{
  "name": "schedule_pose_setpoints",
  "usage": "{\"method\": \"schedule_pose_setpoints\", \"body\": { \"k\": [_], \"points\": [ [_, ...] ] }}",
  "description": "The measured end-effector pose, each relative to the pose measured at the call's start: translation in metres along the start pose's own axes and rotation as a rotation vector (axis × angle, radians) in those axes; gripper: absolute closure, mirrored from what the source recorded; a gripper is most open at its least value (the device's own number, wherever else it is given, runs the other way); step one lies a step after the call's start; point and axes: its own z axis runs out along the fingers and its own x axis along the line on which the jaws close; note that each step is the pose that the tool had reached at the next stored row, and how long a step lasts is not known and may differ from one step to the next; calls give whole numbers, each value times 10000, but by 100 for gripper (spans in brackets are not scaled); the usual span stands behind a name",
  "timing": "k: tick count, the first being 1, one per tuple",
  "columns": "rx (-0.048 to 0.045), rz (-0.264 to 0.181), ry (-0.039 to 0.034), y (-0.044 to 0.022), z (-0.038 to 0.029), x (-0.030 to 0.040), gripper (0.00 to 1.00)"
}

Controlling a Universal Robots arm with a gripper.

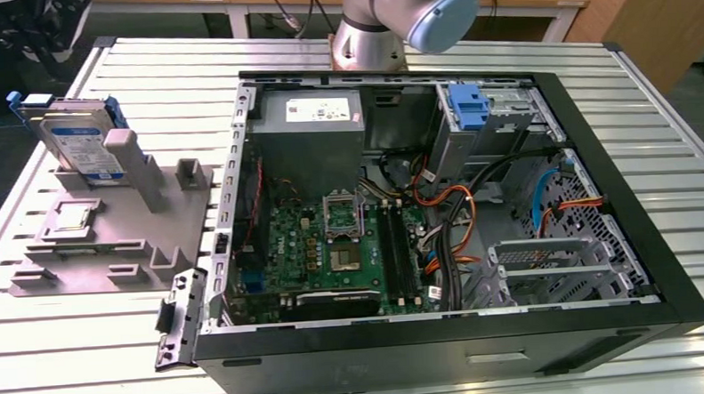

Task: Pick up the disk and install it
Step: 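Reach for the disk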

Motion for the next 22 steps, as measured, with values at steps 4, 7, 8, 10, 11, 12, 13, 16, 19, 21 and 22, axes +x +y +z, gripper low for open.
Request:
{"method": "schedule_pose_setpoints", "body": {
  "k": [4, 7, 8, 10, 11, 12, 13, 16, 19, 21, 22],
  "points": [
    [2, 2, 12, 17, 6, 94, 90],
    [2, 5, 16, 32, 12, 156, 90],
    [2, 5, 17, 39, 15, 178, 90],
    [3, 6, 30, 66, 22, 257, 90],
    [3, 6, 33, 70, 24, 277, 90],
    [3, 6, 36, 83, 30, 324, 90],
    [3, 7, 37, 90, 34, 350, 90],
    [3, 11, 37, 110, 48, 439, 90],
    [4, 15, 45, 129, 66, 509, 90],
    [5, 21, 56, 139, 78, 548, 90],
    [5, 24, 63, 144, 84, 570, 90]
  ]
}}
